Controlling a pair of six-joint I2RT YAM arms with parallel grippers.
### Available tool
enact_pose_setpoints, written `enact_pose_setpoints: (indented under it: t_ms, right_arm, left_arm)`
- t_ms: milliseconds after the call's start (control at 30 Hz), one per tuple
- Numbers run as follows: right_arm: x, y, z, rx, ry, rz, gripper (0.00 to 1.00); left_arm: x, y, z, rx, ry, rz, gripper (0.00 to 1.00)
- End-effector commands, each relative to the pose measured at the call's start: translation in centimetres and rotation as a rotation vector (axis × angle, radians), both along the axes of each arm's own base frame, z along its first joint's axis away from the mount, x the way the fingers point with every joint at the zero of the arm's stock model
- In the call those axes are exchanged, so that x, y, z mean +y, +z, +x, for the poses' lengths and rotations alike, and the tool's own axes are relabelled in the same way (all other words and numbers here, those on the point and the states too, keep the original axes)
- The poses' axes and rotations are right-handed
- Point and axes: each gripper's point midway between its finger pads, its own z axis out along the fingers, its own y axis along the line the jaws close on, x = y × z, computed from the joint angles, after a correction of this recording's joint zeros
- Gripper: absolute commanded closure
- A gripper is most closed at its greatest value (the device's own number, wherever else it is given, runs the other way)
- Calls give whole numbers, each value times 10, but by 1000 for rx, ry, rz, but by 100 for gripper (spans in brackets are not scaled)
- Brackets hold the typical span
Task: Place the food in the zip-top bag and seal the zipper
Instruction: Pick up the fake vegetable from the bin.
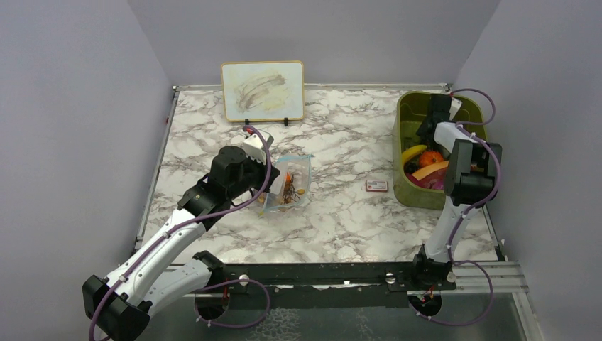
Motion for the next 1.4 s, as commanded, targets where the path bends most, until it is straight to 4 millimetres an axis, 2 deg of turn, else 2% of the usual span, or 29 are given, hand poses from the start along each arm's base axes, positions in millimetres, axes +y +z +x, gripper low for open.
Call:
enact_pose_setpoints:
  t_ms: [0, 133, 300, 467, 767, 1100, 1367]
  right_arm:
    - [-4, 9, -12, 0, 6, -19, 81]
    - [-1, 16, -21, -10, 12, -14, 83]
    - [8, 35, -28, -48, 46, 3, 85]
    - [25, 55, -38, -81, 110, 35, 85]
    - [57, 117, -56, -179, 200, 52, 86]
    - [129, 182, -82, -308, 392, 91, 86]
    - [230, 225, -116, -399, 654, 199, 86]
  left_arm:
    - [3, 3, 2, -27, 11, 0, 100]
    - [3, 5, 1, -31, 10, -3, 100]
    - [3, 5, 1, -32, 14, -2, 100]
    - [2, 1, 3, -23, 13, 2, 100]
    - [5, 1, 4, -28, 26, 10, 100]
    - [4, -1, 5, -17, 28, 11, 100]
    - [-5, 17, 10, -16, 38, -53, 100]
